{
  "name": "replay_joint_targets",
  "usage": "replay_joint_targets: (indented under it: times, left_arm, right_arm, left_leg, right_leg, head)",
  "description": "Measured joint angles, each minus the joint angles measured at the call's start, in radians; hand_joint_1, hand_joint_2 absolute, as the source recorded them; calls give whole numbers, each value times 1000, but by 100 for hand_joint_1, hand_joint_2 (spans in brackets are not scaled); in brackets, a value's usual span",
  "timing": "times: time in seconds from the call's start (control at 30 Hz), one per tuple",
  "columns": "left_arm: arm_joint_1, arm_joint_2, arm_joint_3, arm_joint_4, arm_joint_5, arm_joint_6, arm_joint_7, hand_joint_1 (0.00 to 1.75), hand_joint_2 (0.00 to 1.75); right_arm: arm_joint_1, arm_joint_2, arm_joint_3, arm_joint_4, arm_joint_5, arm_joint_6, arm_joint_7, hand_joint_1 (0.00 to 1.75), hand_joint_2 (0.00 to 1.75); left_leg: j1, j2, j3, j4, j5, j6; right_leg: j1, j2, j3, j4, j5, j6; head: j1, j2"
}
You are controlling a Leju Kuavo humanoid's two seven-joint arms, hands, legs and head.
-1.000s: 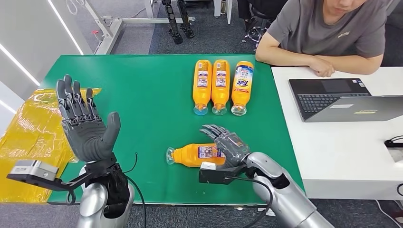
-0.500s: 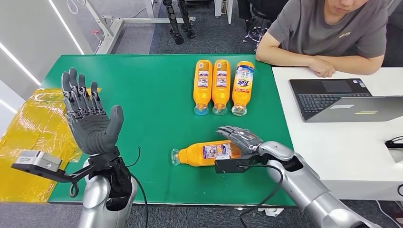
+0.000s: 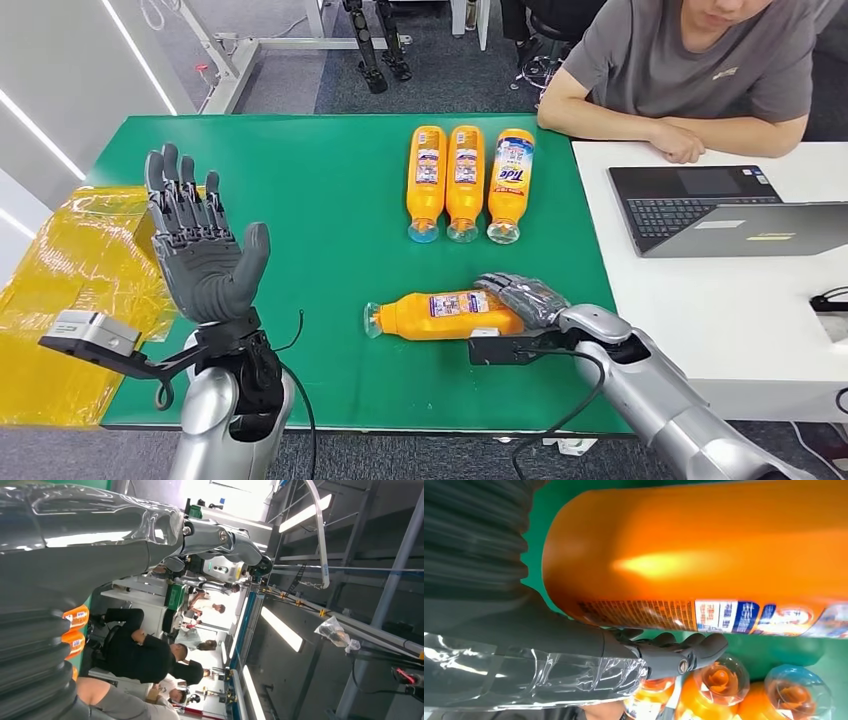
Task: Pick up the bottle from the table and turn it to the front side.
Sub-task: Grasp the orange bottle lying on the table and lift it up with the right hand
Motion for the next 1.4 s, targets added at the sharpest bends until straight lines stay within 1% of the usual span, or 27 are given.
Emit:
replay_joint_targets:
  times: [0.03,0.27,0.57,0.63,0.67,0.8,0.87,0.93,1.03,1.13,1.2,1.4]
  left_arm:
    - [0,-1,0,2,1,-1,0,0,175]
    - [-1,-1,0,8,4,-7,0,0,175]
    - [-5,-1,0,13,1,-11,0,0,175]
    - [-6,-1,0,13,0,-11,0,0,175]
    - [-6,-1,0,13,-1,-10,0,0,175]
    - [-6,-1,0,13,-6,-4,0,0,175]
    - [-6,-2,0,13,-6,0,0,0,175]
    - [-6,-2,0,13,-6,4,0,0,175]
    - [-7,-2,0,13,-3,13,0,0,175]
    - [-7,-3,0,13,0,25,0,0,175]
    - [-8,-4,0,14,2,30,0,0,175]
    - [-9,-4,0,19,7,31,0,0,175]
  right_arm:
    - [0,-3,1,2,-3,2,0,175,175]
    - [6,-21,2,6,-13,3,-12,175,175]
    - [44,-21,2,-14,0,-95,9,175,175]
    - [54,-18,0,-18,5,-139,12,175,175]
    - [61,-13,-4,-20,5,-175,12,175,175]
    - [96,30,-50,-29,-29,-361,-4,175,175]
    - [119,61,-95,-46,-79,-471,-41,175,175]
    - [148,91,-143,-74,-139,-562,-104,175,175]
    - [201,128,-200,-126,-219,-650,-212,175,175]
    - [258,164,-243,-176,-294,-718,-310,175,175]
    - [293,184,-265,-205,-332,-755,-355,175,175]
    - [355,226,-295,-255,-370,-794,-402,175,175]
  left_leg:
    - [0,0,0,0,0,0]
    - [0,0,1,0,0,0]
    - [0,0,1,0,0,0]
    - [0,0,1,0,0,0]
    - [0,0,1,0,0,0]
    - [0,0,0,0,0,0]
    - [0,0,0,0,0,0]
    - [0,0,0,0,0,0]
    - [0,-1,0,-1,0,0]
    - [0,-1,-1,-1,0,0]
    - [0,-1,-1,-1,0,0]
    - [0,-1,0,-1,0,0]
  right_leg:
    - [0,0,0,0,0,0]
    - [0,0,1,0,0,0]
    - [0,0,1,0,0,0]
    - [0,0,1,0,0,0]
    - [0,0,1,0,0,0]
    - [0,0,1,1,0,0]
    - [0,0,0,1,0,0]
    - [0,0,0,1,0,0]
    - [0,0,0,1,-1,0]
    - [0,-1,0,1,-1,0]
    - [0,-1,0,0,-1,0]
    - [0,-1,0,0,-1,0]
  head:
    - [0,0]
    - [0,0]
    - [0,0]
    - [0,0]
    - [0,0]
    - [0,0]
    - [0,0]
    - [0,0]
    - [0,0]
    - [0,0]
    - [0,0]
    - [0,0]
